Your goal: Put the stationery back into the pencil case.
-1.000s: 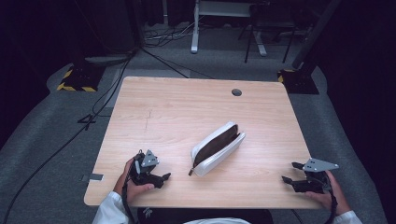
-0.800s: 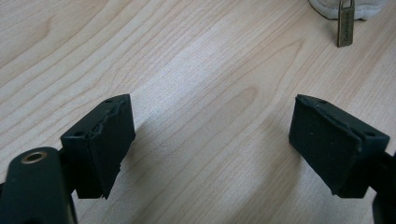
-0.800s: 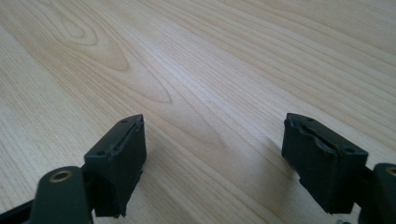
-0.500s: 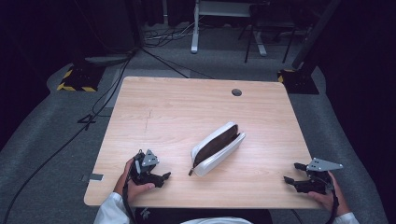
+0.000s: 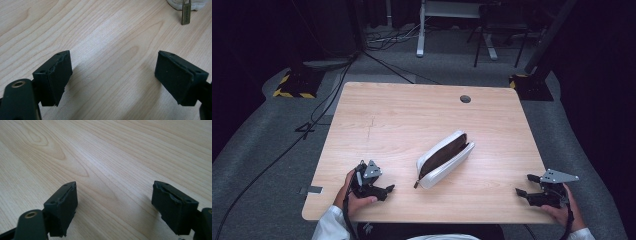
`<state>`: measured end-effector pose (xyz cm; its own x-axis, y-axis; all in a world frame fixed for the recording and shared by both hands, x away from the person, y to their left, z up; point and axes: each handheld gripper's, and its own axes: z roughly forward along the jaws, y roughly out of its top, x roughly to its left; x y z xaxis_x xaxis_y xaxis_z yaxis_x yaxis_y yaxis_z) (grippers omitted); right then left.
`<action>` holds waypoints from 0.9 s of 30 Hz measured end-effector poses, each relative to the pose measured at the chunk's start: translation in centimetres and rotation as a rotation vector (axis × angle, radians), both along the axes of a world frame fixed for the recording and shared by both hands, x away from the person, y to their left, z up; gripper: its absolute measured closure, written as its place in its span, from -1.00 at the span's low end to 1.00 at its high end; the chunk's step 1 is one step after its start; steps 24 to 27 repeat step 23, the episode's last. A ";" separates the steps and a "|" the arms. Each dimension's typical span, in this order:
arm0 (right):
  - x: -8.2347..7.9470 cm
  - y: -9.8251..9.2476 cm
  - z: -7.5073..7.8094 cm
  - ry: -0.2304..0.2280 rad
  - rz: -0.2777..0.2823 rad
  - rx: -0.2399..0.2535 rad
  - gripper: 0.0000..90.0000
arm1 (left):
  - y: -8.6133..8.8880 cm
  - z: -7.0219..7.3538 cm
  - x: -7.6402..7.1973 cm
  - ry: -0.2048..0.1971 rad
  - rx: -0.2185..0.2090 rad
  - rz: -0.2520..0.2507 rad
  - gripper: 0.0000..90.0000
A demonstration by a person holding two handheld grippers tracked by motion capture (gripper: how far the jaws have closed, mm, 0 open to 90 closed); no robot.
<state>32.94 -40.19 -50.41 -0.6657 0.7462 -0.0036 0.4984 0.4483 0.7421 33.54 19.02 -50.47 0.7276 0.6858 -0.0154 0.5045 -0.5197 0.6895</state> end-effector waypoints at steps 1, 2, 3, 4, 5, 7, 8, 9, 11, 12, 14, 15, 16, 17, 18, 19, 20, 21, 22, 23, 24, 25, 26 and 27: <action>0.0 0.0 0.0 0.000 0.000 0.000 -0.53 | 0.0 0.0 0.0 0.002 0.000 0.000 -0.67; 0.0 0.0 0.0 0.000 0.000 0.000 -0.53 | 0.0 0.0 0.1 -0.001 0.002 -0.001 -0.67; 0.0 0.0 0.0 0.000 0.000 0.000 -0.53 | 0.0 0.0 0.1 0.001 0.001 -0.001 -0.67; 0.0 0.0 0.0 0.000 0.000 0.000 -0.53 | 0.0 0.0 0.1 0.003 -0.001 0.000 -0.67; 0.0 0.0 0.0 0.000 0.000 0.000 -0.53 | 0.0 0.0 0.1 0.001 0.000 0.001 -0.67; 0.0 0.0 0.0 0.000 0.000 0.000 -0.53 | 0.0 0.0 0.1 -0.001 0.003 -0.002 -0.67; 0.0 0.0 0.0 0.000 0.000 0.000 -0.53 | 0.0 0.0 0.1 -0.001 0.003 -0.002 -0.67; 0.0 0.0 0.0 0.000 0.000 0.000 -0.53 | 0.0 0.0 0.1 0.000 0.003 -0.002 -0.67; 0.1 0.0 0.0 0.000 0.006 0.001 -0.53 | 0.0 0.0 0.1 0.000 0.003 -0.002 -0.67; 0.1 0.0 0.0 0.000 0.006 0.001 -0.53 | 0.0 0.0 0.1 0.001 0.002 -0.001 -0.67; 0.1 0.0 0.0 0.000 0.006 0.001 -0.53 | 0.0 0.0 0.1 0.003 0.000 0.001 -0.67; 0.1 0.0 0.0 0.000 0.006 0.001 -0.53 | 0.0 0.0 0.1 0.003 0.000 0.001 -0.67; 0.1 0.0 0.0 0.000 0.007 0.001 -0.53 | 0.0 0.0 0.1 -0.001 0.003 -0.002 -0.67; 0.1 0.0 0.0 0.000 0.007 0.001 -0.53 | 0.0 0.0 0.1 -0.001 0.003 -0.002 -0.67; 0.1 0.0 0.0 0.000 0.006 0.001 -0.53 | 0.0 0.0 0.1 0.000 0.002 -0.001 -0.67; 0.1 0.0 0.0 0.001 0.006 0.001 -0.53 | 0.0 0.0 0.1 0.001 0.001 0.000 -0.67; 0.1 0.0 0.0 0.000 0.006 0.002 -0.53 | 0.0 0.0 0.1 0.001 0.001 0.000 -0.67; 0.1 0.0 0.0 0.000 0.007 0.001 -0.53 | 0.0 0.0 0.1 0.002 -0.001 0.002 -0.67; 0.1 0.0 0.0 0.000 0.007 0.001 -0.53 | 0.0 0.0 0.1 0.002 -0.001 0.002 -0.67; 0.1 0.0 0.0 0.001 0.009 0.001 -0.53 | 0.0 0.0 0.1 0.000 0.003 0.003 -0.67; 0.1 0.0 0.0 0.001 0.009 0.001 -0.53 | 0.0 0.0 0.1 0.000 0.003 0.003 -0.67; 0.1 0.0 0.0 0.001 0.009 0.001 -0.53 | 0.0 0.0 0.1 0.000 0.003 0.003 -0.67; 0.1 0.0 0.0 0.001 0.009 0.001 -0.53 | 0.0 0.0 0.1 0.000 0.003 0.003 -0.67; 0.1 0.0 0.0 0.001 0.009 0.001 -0.53 | 0.0 0.0 0.1 0.000 0.003 0.003 -0.67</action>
